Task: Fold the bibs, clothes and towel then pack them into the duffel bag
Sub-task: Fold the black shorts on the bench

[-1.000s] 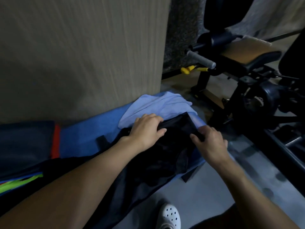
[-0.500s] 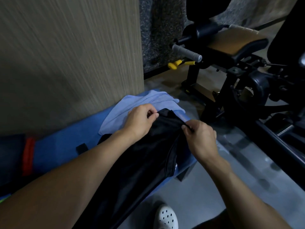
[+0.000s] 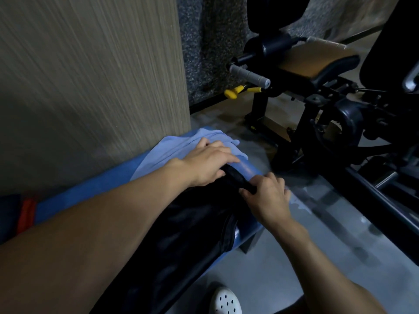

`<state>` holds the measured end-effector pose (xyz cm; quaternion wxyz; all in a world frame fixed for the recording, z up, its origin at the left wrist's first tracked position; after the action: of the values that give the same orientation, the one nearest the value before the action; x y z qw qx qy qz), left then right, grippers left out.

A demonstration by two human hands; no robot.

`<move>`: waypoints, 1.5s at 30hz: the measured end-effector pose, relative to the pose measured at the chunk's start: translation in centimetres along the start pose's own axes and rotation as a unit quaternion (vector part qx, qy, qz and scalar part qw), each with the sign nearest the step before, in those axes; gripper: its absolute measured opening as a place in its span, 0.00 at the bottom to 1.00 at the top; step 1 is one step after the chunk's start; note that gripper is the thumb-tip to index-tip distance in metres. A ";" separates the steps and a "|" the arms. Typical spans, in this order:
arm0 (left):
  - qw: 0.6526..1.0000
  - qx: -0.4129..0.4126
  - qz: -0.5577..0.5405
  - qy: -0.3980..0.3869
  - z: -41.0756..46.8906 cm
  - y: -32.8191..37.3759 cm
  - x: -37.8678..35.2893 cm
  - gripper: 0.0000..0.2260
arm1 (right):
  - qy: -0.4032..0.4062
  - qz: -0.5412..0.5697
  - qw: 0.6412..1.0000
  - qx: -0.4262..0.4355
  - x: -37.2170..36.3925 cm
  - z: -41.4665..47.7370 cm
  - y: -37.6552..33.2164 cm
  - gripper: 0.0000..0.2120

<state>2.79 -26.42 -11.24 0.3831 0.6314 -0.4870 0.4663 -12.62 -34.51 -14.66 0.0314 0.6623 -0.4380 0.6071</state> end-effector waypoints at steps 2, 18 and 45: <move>1.000 -0.018 -0.009 0.020 -0.2 -0.1 0.8 0.13 | 0.026 0.040 0.998 0.033 0.2 -0.2 -0.2 0.07; 0.983 -0.033 -0.084 0.157 -17.0 -4.0 0.8 0.06 | 0.017 0.139 0.925 0.353 -1.5 -8.1 -7.1 0.06; 0.989 0.137 -0.017 -0.058 -17.9 -1.3 -8.2 0.25 | -0.091 0.065 0.978 0.178 -5.1 -8.7 -6.4 0.08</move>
<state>-0.54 -7.19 -14.28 0.2720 0.7121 -0.4287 0.4849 -14.81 -22.79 -13.48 -0.1661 0.6802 -0.3661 0.6129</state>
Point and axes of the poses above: each hand's wrist, its own z-axis towards the middle knuckle, its own x-axis out of the back of the hand, y = z × x, the point moved 3 cm from there along z, towards the middle knuckle, and after that the axes turned 13 degrees about -y, right-handed, at the moved point
